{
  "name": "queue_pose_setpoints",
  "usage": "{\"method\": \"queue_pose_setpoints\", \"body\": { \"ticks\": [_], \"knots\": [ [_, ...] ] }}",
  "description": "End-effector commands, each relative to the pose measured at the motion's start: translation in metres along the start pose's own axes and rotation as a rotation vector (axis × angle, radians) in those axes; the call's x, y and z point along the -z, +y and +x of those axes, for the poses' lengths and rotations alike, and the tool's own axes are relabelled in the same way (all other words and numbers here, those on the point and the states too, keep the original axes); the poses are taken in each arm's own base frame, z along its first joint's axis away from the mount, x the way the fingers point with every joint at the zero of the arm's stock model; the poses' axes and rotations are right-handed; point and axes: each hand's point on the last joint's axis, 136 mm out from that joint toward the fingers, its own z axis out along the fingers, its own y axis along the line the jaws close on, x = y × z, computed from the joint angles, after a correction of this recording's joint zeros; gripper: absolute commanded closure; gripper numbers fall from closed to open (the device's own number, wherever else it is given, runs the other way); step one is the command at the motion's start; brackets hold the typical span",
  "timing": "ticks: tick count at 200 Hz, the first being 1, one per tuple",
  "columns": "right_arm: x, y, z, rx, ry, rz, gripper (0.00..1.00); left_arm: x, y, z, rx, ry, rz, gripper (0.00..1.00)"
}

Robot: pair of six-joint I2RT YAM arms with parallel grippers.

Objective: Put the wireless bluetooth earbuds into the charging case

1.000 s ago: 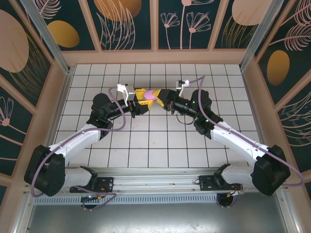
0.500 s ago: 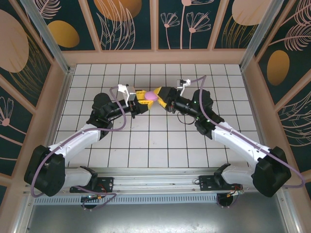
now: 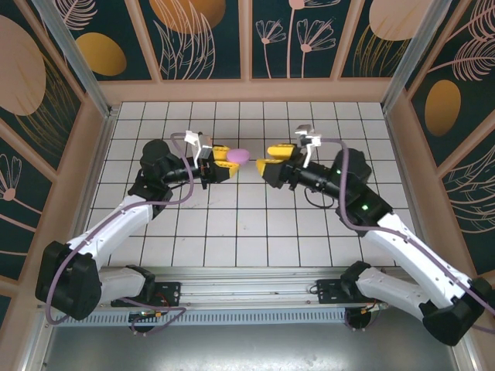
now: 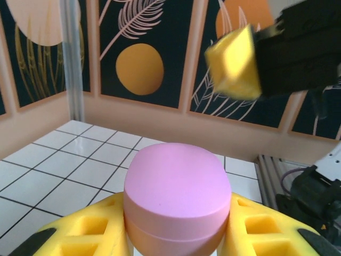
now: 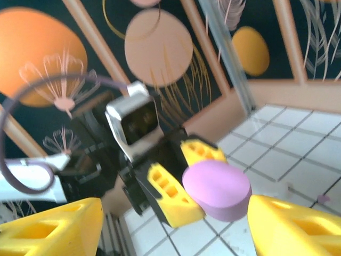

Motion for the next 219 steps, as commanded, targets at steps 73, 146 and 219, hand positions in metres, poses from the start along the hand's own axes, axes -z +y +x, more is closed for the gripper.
{"method": "queue_pose_setpoints", "body": {
  "ticks": [73, 146, 219],
  "knots": [
    [-0.026, -0.017, 0.026, 0.064, 0.128, 0.055, 0.28, -0.001, -0.013, -0.009, 0.021, -0.001, 0.096, 0.91],
    [-0.038, -0.031, 0.022, -0.010, 0.108, 0.100, 0.30, 0.001, -0.021, -0.009, 0.020, -0.007, 0.127, 0.91],
    [-0.033, -0.049, 0.001, -0.112, 0.043, 0.118, 0.31, 0.006, -0.028, 0.002, 0.025, 0.009, 0.141, 0.92]
  ]
}}
